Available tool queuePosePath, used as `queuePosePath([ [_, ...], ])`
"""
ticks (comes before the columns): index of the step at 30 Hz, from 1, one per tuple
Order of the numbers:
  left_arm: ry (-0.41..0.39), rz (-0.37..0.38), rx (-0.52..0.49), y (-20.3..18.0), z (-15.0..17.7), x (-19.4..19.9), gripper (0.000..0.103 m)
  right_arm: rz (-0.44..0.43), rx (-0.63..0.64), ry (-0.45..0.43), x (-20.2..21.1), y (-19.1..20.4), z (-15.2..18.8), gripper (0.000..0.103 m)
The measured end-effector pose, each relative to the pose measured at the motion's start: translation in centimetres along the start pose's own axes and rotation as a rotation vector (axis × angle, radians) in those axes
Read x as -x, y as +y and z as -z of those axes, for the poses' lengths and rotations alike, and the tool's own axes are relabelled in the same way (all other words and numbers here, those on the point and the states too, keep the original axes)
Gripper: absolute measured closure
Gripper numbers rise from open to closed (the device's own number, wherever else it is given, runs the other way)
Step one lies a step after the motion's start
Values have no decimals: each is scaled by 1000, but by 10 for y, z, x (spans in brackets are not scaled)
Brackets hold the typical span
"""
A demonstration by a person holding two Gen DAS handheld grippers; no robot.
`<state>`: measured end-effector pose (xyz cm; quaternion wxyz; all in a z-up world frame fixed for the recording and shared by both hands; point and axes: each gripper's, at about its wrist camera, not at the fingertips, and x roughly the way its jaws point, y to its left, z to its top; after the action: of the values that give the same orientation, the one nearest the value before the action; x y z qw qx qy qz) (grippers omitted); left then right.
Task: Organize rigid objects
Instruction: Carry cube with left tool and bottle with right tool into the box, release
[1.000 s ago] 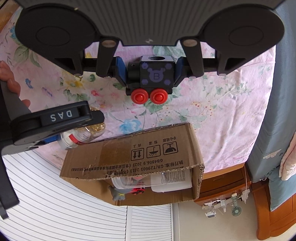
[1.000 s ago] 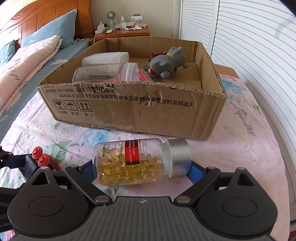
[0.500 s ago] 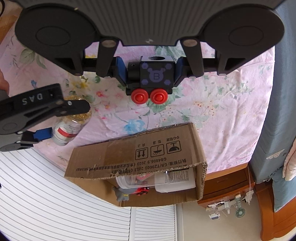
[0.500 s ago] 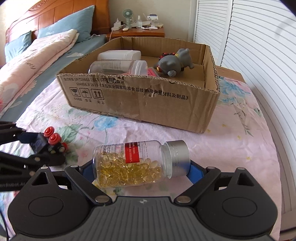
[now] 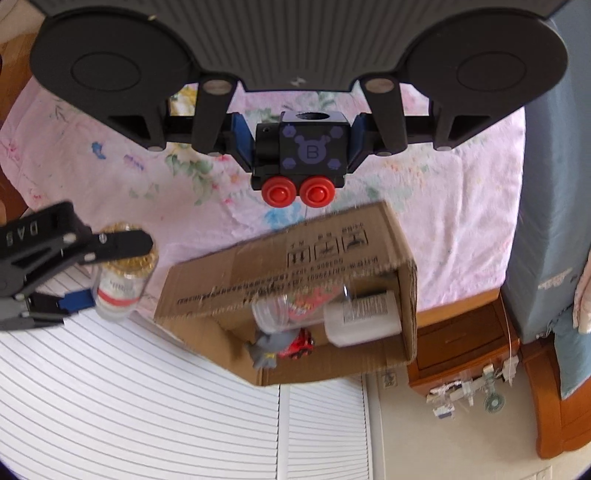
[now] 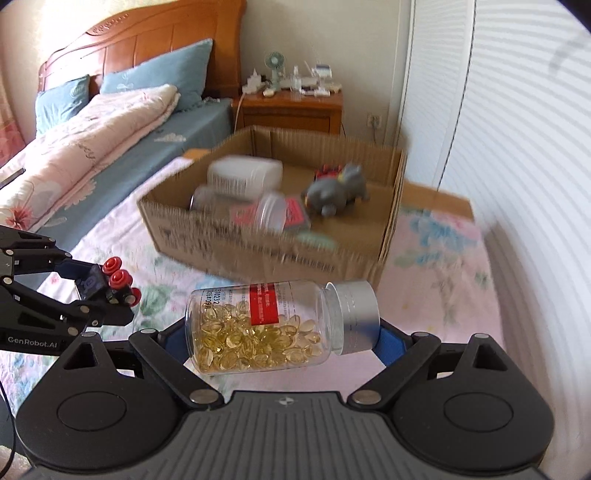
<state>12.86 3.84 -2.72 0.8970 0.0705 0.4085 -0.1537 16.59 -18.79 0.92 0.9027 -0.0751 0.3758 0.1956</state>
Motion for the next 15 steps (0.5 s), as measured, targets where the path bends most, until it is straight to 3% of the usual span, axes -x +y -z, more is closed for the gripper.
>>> queuePosePath([
  [8,-26,0,-30,-1,-29,7,53,1,18,-39,-15,-20,-53,7],
  [15,-23,-2,-61,-1,-53,1,53,4,16,19,-60,-27,-82,7],
])
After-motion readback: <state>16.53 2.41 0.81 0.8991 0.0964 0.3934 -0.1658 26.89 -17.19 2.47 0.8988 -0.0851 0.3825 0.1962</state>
